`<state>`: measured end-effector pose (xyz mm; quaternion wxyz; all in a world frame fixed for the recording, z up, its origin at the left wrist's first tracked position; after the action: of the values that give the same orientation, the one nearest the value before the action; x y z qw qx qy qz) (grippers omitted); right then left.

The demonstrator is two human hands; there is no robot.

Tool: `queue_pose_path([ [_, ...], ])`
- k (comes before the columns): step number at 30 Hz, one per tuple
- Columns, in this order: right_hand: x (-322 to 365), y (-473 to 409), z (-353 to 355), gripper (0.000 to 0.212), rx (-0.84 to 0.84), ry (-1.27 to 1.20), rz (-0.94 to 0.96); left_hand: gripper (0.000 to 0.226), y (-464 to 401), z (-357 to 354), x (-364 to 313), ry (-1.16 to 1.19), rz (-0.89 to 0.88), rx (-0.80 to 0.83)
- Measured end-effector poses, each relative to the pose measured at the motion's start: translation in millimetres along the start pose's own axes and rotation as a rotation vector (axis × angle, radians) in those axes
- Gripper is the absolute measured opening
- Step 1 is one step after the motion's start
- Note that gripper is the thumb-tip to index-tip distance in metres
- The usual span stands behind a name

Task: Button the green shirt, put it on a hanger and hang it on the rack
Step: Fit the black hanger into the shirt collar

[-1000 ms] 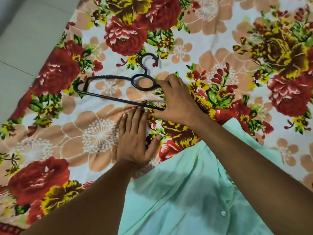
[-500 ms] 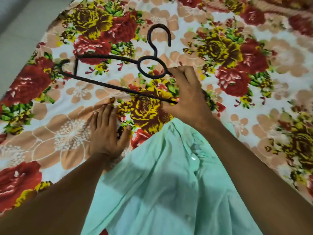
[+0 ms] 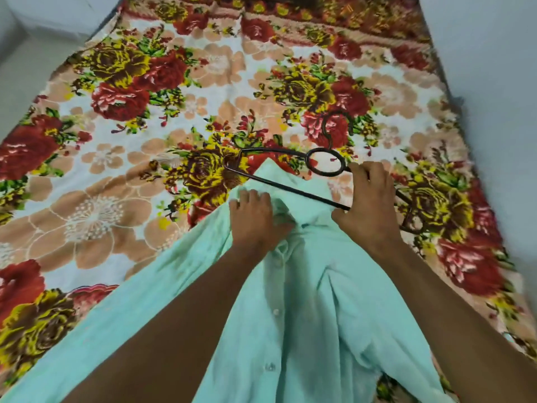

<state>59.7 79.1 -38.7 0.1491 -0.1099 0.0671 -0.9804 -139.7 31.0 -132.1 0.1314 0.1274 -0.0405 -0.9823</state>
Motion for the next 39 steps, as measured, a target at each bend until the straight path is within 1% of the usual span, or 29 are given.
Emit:
queue_pose_path([
  [1, -4, 7, 4, 0.089, -0.011, 0.012, -0.005, 0.072, 3, -7, 3, -0.006, 0.053, 0.050],
  [2, -6, 12, 6, 0.088, -0.018, 0.028, -0.001, 0.068, 6, -7, 8, 0.036, 0.093, 0.056],
  [5, -18, 29, 15, 0.086, -0.053, 0.087, 0.009, 0.022, 11, 0, 17, 0.261, 0.128, -0.041],
  [6, -21, 31, 17, 0.085, -0.070, 0.106, 0.012, 0.017, 11, 2, 22, 0.341, 0.151, -0.056],
  [9, -34, 38, 29, 0.085, -0.123, 0.139, -0.022, 0.019, 10, 4, 42, 0.589, 0.288, -0.097],
  [12, -47, 39, 47, 0.076, -0.183, 0.129, -0.086, 0.028, 10, 10, 65, 0.915, 0.515, -0.189],
  [14, -50, 37, 57, 0.075, -0.189, 0.134, -0.112, 0.024, 13, 14, 74, 1.116, 0.613, -0.235],
  [15, -48, 34, 58, 0.077, -0.174, 0.139, -0.111, 0.020, 13, 16, 73, 1.170, 0.601, -0.248],
  [16, -44, 30, 56, 0.079, -0.145, 0.144, -0.095, 0.017, 12, 22, 68, 1.184, 0.524, -0.257],
  [18, -27, 21, 45, 0.078, -0.087, 0.186, -0.017, 0.013, 8, 34, 49, 1.139, 0.305, -0.241],
  [20, -5, 13, 30, 0.084, -0.031, 0.221, 0.069, 0.013, 7, 39, 26, 1.118, 0.168, -0.167],
  [22, 17, 5, 16, 0.091, 0.029, 0.188, 0.116, 0.013, 6, 38, 9, 1.113, 0.111, -0.101],
  [24, 37, 0, 6, 0.092, 0.069, 0.136, 0.155, 0.014, 5, 42, -4, 1.072, 0.051, -0.072],
  [27, 53, -9, -7, 0.095, 0.112, 0.061, 0.201, 0.014, 0, 48, -10, 0.977, -0.034, -0.093],
  [30, 55, -11, -20, 0.098, 0.209, 0.036, 0.249, 0.009, -3, 55, -11, 0.932, -0.115, -0.088],
  [32, 48, -11, -26, 0.098, 0.272, 0.022, 0.274, 0.010, -8, 67, -7, 0.959, -0.131, -0.131],
  [34, 36, -11, -31, 0.098, 0.323, 0.000, 0.275, 0.011, -16, 76, 3, 1.039, -0.095, -0.182],
  [36, 25, -13, -31, 0.095, 0.337, -0.077, 0.252, 0.011, -21, 77, 8, 1.074, -0.082, -0.177],
  [37, 26, -13, -31, 0.093, 0.339, -0.133, 0.262, 0.011, -20, 76, 6, 1.038, -0.096, -0.169],
  [39, 43, -14, -33, 0.086, 0.353, -0.247, 0.342, 0.009, -14, 78, -2, 0.910, -0.171, -0.199],
])
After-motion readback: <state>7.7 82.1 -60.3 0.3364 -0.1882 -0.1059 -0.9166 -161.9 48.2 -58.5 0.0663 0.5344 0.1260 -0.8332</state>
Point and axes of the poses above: each hand's wrist, its own y-axis away from the middle knuckle, its own z-axis out of the back of the hand, x = y × z, the point moved 8 cm from there along -y, towards the middle knuckle, and after that the axes turned 2 degrees about z, right-handed, at the moved point
